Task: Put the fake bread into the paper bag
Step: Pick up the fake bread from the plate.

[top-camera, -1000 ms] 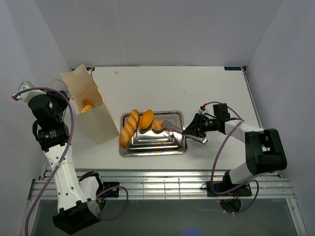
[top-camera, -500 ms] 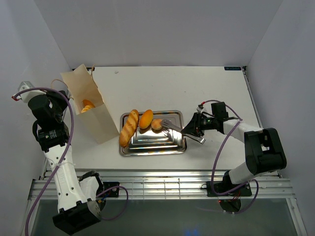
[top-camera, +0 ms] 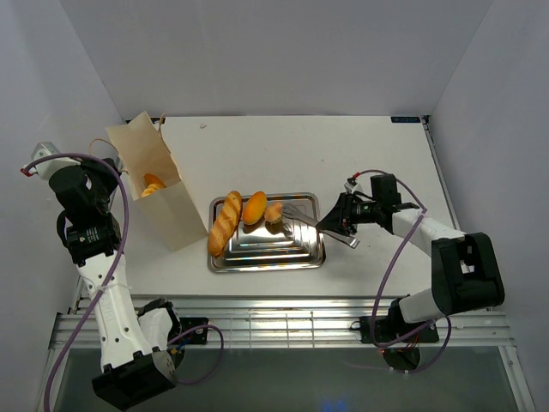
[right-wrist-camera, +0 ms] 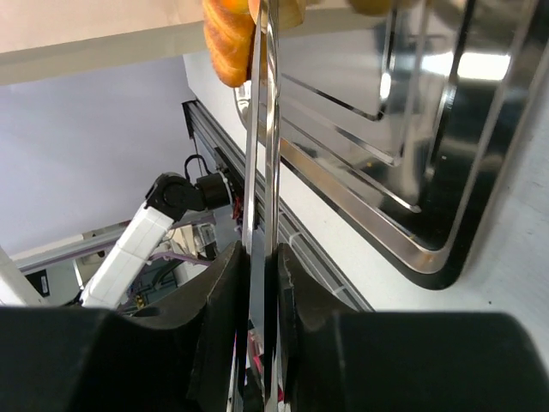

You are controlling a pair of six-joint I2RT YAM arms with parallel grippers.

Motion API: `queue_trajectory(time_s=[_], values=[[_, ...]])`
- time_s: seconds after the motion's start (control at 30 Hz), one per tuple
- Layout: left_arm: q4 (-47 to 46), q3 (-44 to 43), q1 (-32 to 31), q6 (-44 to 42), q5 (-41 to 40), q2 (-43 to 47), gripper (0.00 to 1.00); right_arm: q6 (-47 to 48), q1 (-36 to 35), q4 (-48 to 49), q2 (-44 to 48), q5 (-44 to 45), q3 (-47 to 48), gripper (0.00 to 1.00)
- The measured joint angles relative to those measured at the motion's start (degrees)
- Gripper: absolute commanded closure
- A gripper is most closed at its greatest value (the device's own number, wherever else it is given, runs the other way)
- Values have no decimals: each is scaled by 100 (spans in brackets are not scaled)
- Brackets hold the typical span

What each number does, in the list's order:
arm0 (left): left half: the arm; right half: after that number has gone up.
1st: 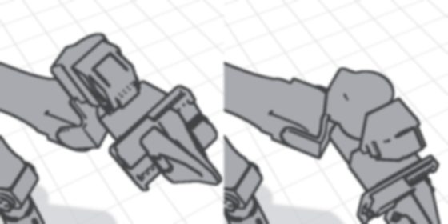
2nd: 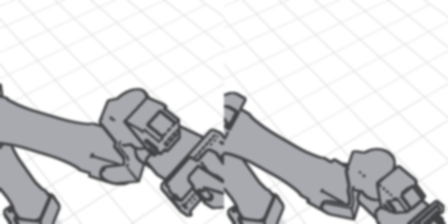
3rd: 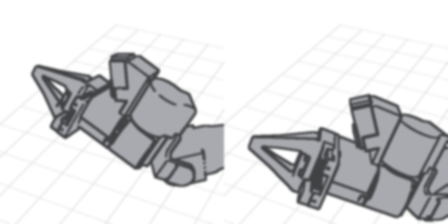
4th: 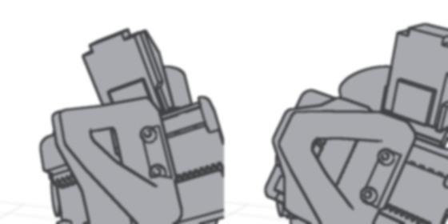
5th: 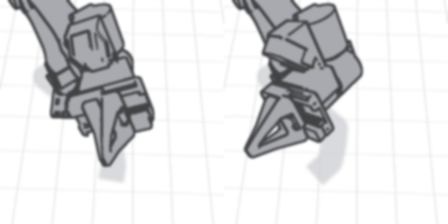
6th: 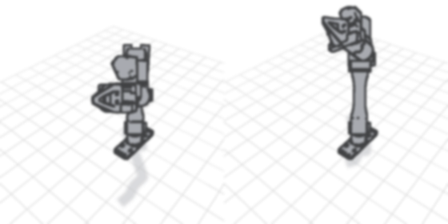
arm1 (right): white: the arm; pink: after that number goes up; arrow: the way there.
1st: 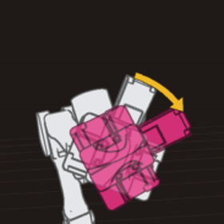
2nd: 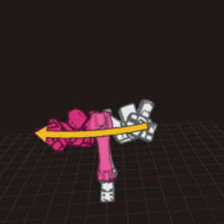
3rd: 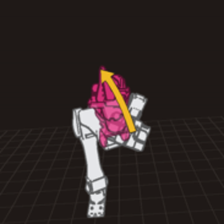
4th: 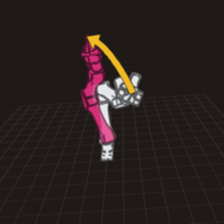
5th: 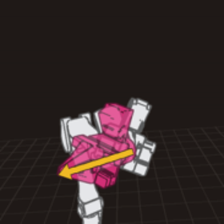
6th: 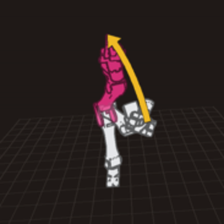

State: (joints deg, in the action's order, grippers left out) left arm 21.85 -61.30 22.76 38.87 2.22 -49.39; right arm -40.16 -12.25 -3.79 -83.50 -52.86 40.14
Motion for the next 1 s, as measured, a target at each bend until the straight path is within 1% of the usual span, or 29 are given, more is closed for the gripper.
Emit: queue_trajectory(time_s=[0.13, 0.3, 0.43, 0.53, 0.7, 0.8, 0.9, 1.0], values=[[9, 0, 0, 0, 0, 2, 100, -70, -9, -210, 413, 0, 308, 92], [20, -2, 0, 2, 2, 26, 100, -184, -131, -472, 861, -20, 1123, 92], [35, -2, 0, 17, 22, 63, 100, -376, -507, -564, 992, -20, 1864, 92], [37, -2, 0, 28, 37, 85, 100, -544, -981, -669, 955, 31, 2583, 92], [42, -2, 0, 83, 96, 92, 100, -748, -1869, -686, 525, 168, 4044, 92], [44, -2, 0, 105, 129, 109, 100, -817, -2308, -686, 151, 256, 4754, 92], [55, -2, 0, 105, 129, 131, 100, -907, -2647, -682, -267, 361, 5283, 92], [63, -2, 0, 105, 129, 140, 100, -1008, -2883, -667, -669, 435, 5576, 92]])
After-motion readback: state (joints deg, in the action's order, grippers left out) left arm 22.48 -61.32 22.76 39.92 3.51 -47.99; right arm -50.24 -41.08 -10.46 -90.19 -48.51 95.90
